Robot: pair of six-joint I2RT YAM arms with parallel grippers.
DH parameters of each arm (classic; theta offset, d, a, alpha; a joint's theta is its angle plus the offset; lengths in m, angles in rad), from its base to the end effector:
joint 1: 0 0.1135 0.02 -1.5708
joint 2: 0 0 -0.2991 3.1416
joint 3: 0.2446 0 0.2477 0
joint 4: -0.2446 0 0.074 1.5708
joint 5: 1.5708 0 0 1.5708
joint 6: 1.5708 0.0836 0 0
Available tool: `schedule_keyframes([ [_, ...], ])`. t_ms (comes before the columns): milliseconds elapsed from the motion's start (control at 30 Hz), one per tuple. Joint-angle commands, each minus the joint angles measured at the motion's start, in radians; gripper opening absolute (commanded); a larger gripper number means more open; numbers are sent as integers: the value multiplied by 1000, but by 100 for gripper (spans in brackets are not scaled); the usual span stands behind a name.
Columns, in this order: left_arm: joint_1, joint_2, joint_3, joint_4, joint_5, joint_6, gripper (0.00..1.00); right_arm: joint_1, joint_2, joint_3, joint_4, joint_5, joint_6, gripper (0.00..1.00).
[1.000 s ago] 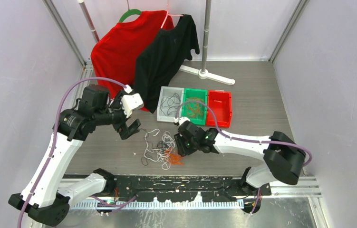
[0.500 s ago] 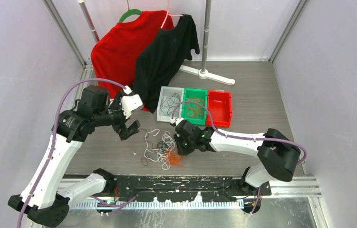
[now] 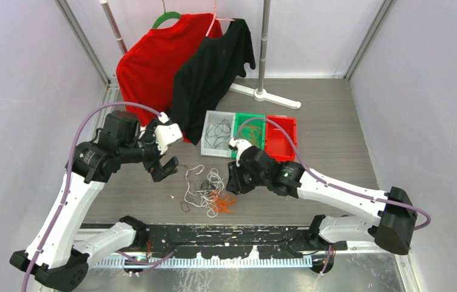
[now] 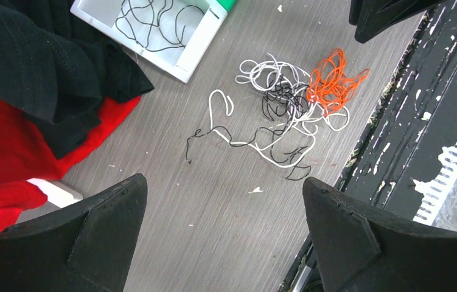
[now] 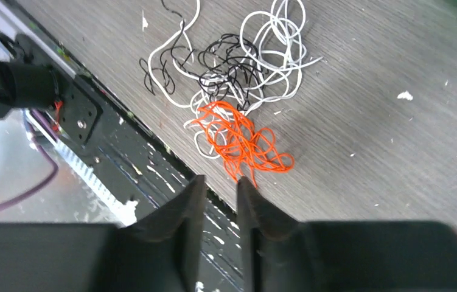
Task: Untangle the cables
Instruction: Untie the cable.
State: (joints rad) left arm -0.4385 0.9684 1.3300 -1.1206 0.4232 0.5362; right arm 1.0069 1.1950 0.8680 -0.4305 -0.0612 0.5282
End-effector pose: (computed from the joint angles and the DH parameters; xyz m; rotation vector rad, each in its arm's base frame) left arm 0.1331 -0.1003 0.3977 1.2524 1.9140 -0.4409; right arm 0.1408 0.2322 0.2632 -0.6198 2.4018 0.7963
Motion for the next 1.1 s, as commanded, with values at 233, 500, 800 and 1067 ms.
schedule_keyframes([
  [233, -3, -24, 28, -4, 38, -3, 98, 134, 203, -32, 101, 200, -29, 43],
  [500, -3, -49, 23, -4, 51, -10, 97, 147, 336, 108, 14, 282, -69, 6],
  [800, -3, -92, -12, -7, 68, -4, 97, 154, 89, 167, -47, 342, -74, 1],
  [1067, -4, -97, -44, 2, 75, 6, 97, 155, 85, 49, 96, 266, -5, 50],
])
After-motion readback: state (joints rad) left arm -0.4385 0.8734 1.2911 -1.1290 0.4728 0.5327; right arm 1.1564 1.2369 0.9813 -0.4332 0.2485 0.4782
